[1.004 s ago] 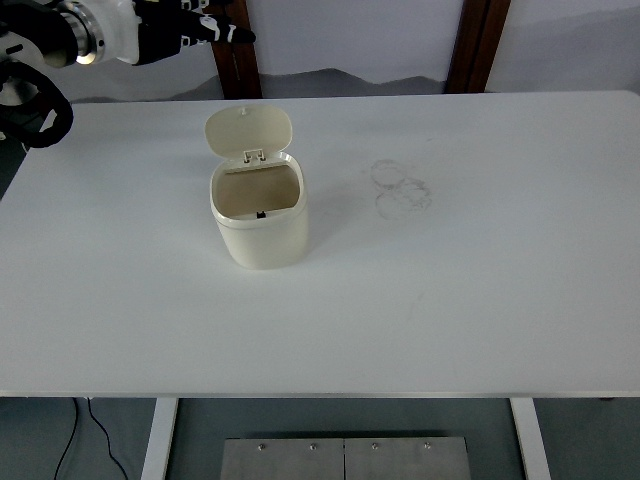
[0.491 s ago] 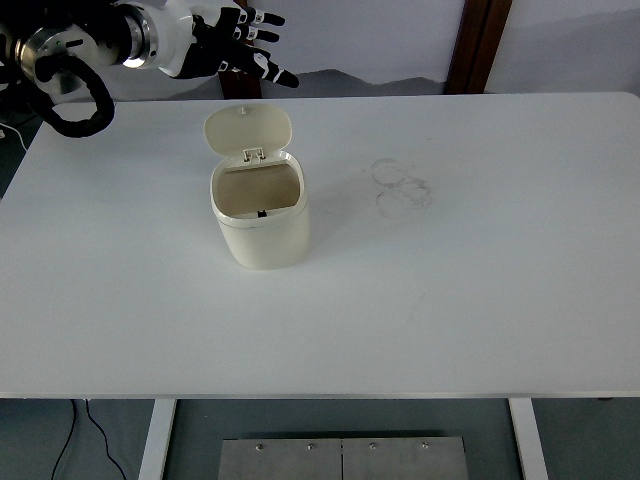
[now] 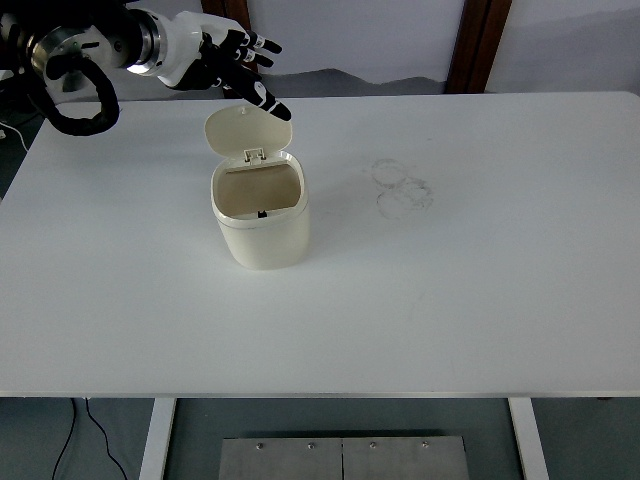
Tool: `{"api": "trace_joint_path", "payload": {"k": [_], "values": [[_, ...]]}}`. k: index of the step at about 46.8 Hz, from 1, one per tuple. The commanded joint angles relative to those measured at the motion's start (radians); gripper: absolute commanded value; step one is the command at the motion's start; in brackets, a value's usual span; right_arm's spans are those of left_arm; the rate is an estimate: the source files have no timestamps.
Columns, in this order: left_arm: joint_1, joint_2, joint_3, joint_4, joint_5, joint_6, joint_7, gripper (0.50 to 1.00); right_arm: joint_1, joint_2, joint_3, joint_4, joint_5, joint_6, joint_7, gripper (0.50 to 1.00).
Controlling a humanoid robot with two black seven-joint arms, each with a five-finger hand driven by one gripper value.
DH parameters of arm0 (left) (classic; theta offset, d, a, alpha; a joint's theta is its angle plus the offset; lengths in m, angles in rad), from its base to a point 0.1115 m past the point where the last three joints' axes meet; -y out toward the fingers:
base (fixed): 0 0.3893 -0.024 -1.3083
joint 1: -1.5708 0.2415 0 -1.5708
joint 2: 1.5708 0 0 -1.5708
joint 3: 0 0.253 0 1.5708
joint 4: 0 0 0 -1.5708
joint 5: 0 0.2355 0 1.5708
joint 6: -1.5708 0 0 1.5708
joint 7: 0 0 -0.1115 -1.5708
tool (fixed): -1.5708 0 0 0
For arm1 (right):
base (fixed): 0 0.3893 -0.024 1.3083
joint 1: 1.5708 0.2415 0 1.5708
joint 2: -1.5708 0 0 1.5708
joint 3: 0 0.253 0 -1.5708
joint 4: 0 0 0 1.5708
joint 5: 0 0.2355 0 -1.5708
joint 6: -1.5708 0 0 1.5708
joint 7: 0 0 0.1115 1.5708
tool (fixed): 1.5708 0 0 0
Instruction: Close trash bin
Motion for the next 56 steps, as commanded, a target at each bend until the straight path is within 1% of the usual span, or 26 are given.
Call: {"api": "trace_joint_path", "payload": {"k": [1, 7, 14, 23, 33, 45, 56], "values": [[-0.017, -0.020, 0.002, -0.003, 0.000, 0.000, 0.014, 1.000, 0.001, 0.000, 0.000, 0.000, 0.000, 0.000, -0.003, 0.995], [-0.043, -0.049, 0.002, -0.003, 0.000, -0.006, 0.031, 1.000, 0.001, 0.000, 0.000, 0.000, 0.000, 0.000, -0.003, 0.995], [-0.049, -0.070, 0.002, -0.003, 0.000, -0.006, 0.034, 1.000, 0.001, 0.000, 0.000, 0.000, 0.000, 0.000, -0.003, 0.995], [-0.052, -0.070, 0.003, -0.003, -0.002, -0.006, 0.062, 1.000, 0.001, 0.000, 0.000, 0.000, 0.000, 0.000, -0.003, 0.995], [-0.070, -0.057, 0.069, -0.003, -0.002, -0.005, 0.062, 1.000, 0.001, 0.000, 0.000, 0.000, 0.000, 0.000, -0.003, 0.995], [-0.070, -0.030, 0.074, -0.007, -0.002, -0.006, 0.062, 1.000, 0.001, 0.000, 0.000, 0.000, 0.000, 0.000, -0.003, 0.995], [-0.079, -0.037, 0.072, -0.010, -0.022, -0.003, 0.062, 1.000, 0.001, 0.000, 0.000, 0.000, 0.002, 0.000, -0.005, 0.995]]}}
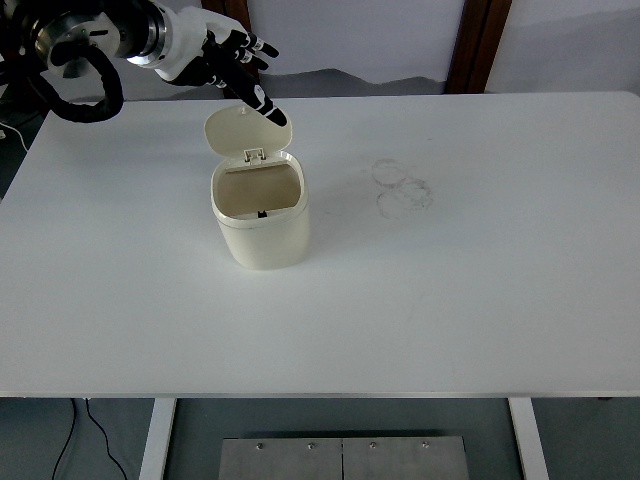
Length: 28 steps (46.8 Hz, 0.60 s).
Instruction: Close trash bin
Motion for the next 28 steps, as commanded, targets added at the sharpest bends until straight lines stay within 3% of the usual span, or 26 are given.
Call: {"api": "trace_joint_path", "payload": {"k": [1, 28], "values": [[-0.001, -0.004, 0.000, 0.000, -0.008, 0.000, 0.000, 1.000, 0.000, 0.000, 0.000, 0.000, 0.001, 0.000, -0.001, 0.995], [0.000, -0.016, 0.001, -0.029, -0.050, 0.013, 0.000, 1.000, 0.000, 0.000, 0.000, 0.000, 0.001, 0.000, -0.001, 0.995]]}}
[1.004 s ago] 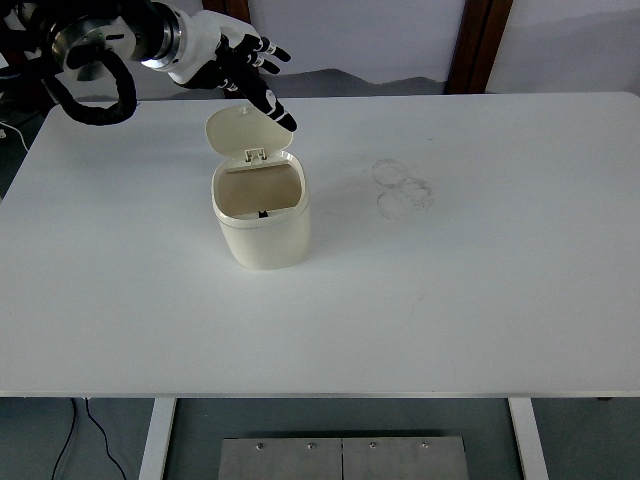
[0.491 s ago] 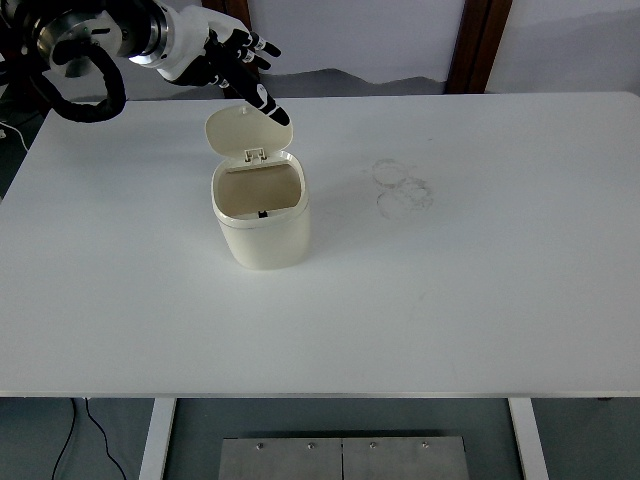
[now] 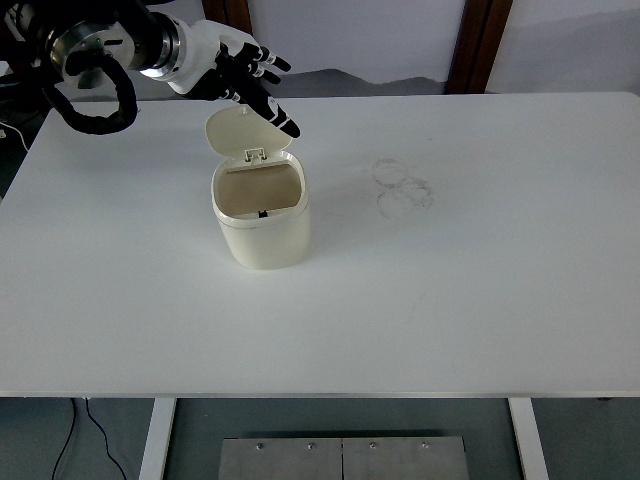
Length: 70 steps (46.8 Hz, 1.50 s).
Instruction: Close trash bin
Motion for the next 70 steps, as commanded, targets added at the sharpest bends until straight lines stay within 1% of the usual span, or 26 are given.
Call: {"api": "trace_joint_path", "payload": {"k": [1, 14, 19, 25, 38, 47, 70], "values": [[0.000, -0.001, 0.000, 0.000, -0.005, 0.001, 0.000, 1.000, 0.000, 0.000, 0.000, 0.001, 0.000, 0.000, -0.001, 0.995], [0.002, -0.027, 0.000, -0.006, -0.061, 0.003, 0.000, 1.000, 0.000, 0.000, 0.000, 0.001, 0.000, 0.000, -0.001, 0.995], [0.006, -0.036, 0.000, -0.008, -0.075, 0.020, 0.000, 1.000, 0.000, 0.000, 0.000, 0.001, 0.000, 0.000, -0.001, 0.995], [0.009, -0.048, 0.000, -0.014, -0.081, 0.024, 0.000, 1.000, 0.000, 0.000, 0.000, 0.001, 0.000, 0.000, -0.001, 0.995], [0.020, -0.051, 0.001, -0.032, -0.091, 0.035, 0.000, 1.000, 0.000, 0.000, 0.000, 0.001, 0.000, 0.000, -0.001, 0.995], [0.049, -0.050, 0.003, -0.055, -0.106, 0.058, -0.001, 1.000, 0.000, 0.000, 0.000, 0.001, 0.000, 0.000, -0.001, 0.995], [0.077, -0.050, 0.011, -0.055, -0.107, 0.061, -0.001, 1.000, 0.000, 0.000, 0.000, 0.001, 0.000, 0.000, -0.001, 0.995]]}}
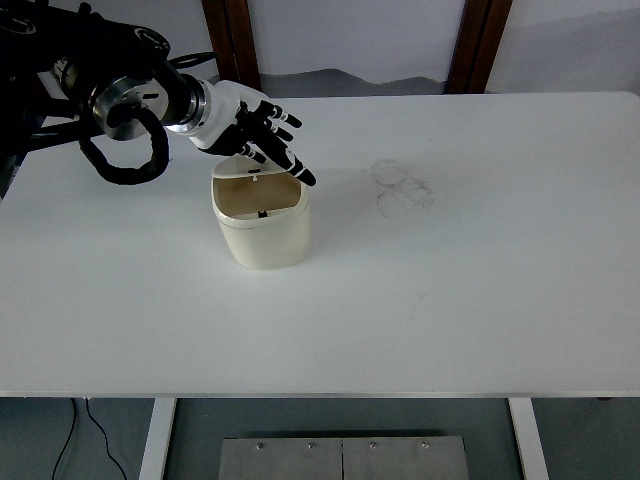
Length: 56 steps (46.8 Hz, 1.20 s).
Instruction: Close trash bin
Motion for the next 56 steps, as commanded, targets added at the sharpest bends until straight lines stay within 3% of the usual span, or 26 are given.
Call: {"api": "trace_joint_path", "payload": {"k": [1, 56], "values": [[0.008, 0.000, 0.001, 0.000, 0.000, 0.000, 0.000, 1.000, 0.000, 0.000, 0.000, 0.000, 0.000, 0.000, 0.000, 0.995], [0.052, 0.003, 0.024, 0.000, 0.000, 0.020, -0.002, 1.000, 0.000, 0.000, 0.000, 0.000, 0.000, 0.000, 0.000, 0.995]]}}
